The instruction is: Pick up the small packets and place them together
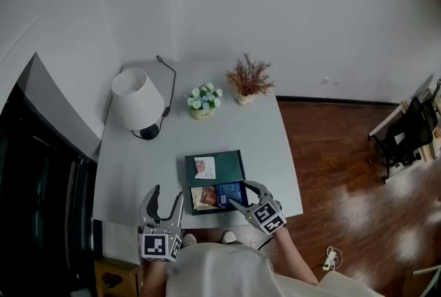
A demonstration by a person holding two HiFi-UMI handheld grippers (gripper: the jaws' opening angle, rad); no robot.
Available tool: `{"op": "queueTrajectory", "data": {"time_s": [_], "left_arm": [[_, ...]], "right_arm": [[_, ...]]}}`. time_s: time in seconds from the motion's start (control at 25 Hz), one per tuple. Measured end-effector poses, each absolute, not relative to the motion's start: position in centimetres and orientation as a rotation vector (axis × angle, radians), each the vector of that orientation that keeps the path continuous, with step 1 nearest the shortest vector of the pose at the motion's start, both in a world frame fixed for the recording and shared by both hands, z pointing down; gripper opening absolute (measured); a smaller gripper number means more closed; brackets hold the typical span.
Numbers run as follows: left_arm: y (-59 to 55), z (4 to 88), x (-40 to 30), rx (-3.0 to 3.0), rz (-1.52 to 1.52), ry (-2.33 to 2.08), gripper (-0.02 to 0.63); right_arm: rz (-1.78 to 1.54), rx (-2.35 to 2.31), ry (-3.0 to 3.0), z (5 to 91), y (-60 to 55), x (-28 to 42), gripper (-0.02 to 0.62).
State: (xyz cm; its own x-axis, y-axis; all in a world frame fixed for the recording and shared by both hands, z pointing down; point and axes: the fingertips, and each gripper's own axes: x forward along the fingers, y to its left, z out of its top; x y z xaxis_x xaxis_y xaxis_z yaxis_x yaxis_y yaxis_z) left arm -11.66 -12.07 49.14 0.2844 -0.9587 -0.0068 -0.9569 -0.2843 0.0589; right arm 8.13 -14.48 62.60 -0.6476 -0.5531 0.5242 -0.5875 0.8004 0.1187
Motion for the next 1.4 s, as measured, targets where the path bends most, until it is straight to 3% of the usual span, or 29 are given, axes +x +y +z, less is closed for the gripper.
{"op": "queueTrajectory", "data": {"time_s": [0.16,0.44,0.92,1.08,1.24,1.4], "left_arm": [[-11.9,49.7,-11.8,2.463,-0.048,-1.857,0.265],[-11.6,49.7,-12.4,2.447,-0.033,-1.881,0.265],[-10.9,50.4,-14.5,2.370,-0.043,-1.937,0.265],[-10.9,50.5,-14.5,2.371,-0.051,-1.932,0.265],[-11.1,50.5,-14.2,2.385,-0.046,-1.919,0.265],[-11.2,50.7,-13.9,2.386,-0.051,-1.907,0.265]], "right_arm": [[0.137,0.535,-2.274,70.2,-13.5,7.6,0.282],[-0.053,0.259,-1.946,78.0,-14.1,7.7,0.317],[-0.054,0.223,-1.870,80.6,-15.3,6.6,0.283],[-0.034,0.245,-1.892,80.1,-15.2,6.5,0.214],[-0.057,0.295,-1.921,79.1,-15.3,6.9,0.050],[0.006,0.364,-1.988,76.9,-15.0,7.1,0.025]]}}
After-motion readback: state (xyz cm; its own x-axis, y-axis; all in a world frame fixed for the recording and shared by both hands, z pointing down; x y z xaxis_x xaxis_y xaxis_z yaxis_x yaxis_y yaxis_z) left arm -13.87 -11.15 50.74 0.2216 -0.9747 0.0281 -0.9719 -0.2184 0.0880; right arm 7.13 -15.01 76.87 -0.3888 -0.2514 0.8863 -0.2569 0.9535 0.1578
